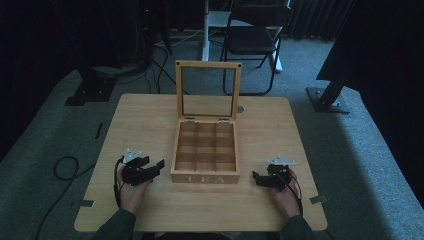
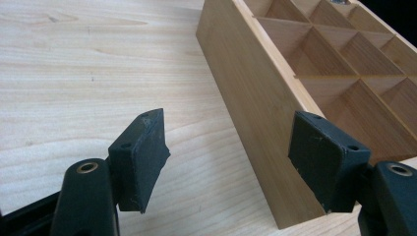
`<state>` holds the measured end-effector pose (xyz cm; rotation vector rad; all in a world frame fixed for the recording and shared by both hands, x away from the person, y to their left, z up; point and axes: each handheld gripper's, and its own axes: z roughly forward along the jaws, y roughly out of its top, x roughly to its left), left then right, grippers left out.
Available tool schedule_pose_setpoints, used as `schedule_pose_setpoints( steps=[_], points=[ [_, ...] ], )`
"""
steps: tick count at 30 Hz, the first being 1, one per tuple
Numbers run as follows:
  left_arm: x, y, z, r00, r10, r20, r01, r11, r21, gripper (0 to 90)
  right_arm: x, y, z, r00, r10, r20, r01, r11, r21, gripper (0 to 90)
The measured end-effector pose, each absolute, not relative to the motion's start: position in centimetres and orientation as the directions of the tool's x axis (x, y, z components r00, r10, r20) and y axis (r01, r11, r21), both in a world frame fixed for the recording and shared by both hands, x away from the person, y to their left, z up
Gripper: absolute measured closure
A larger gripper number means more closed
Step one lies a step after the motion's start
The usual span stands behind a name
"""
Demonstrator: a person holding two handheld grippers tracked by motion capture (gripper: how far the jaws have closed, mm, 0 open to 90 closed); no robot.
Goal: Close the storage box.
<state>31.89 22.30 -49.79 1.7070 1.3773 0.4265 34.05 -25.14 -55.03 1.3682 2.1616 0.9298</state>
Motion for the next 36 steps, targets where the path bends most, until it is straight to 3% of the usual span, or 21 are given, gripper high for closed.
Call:
schedule_pose_setpoints(
  steps=[36],
  points=[
    [38.3, 22.4, -43.7, 0.352, 0.918, -0.182, 0.541, -0.041, 0.840, 31.3, 34.0, -25.1, -55.0, -0.430, 0.903, 0.006, 0.625, 0.293, 0.723, 12.7]
  ],
)
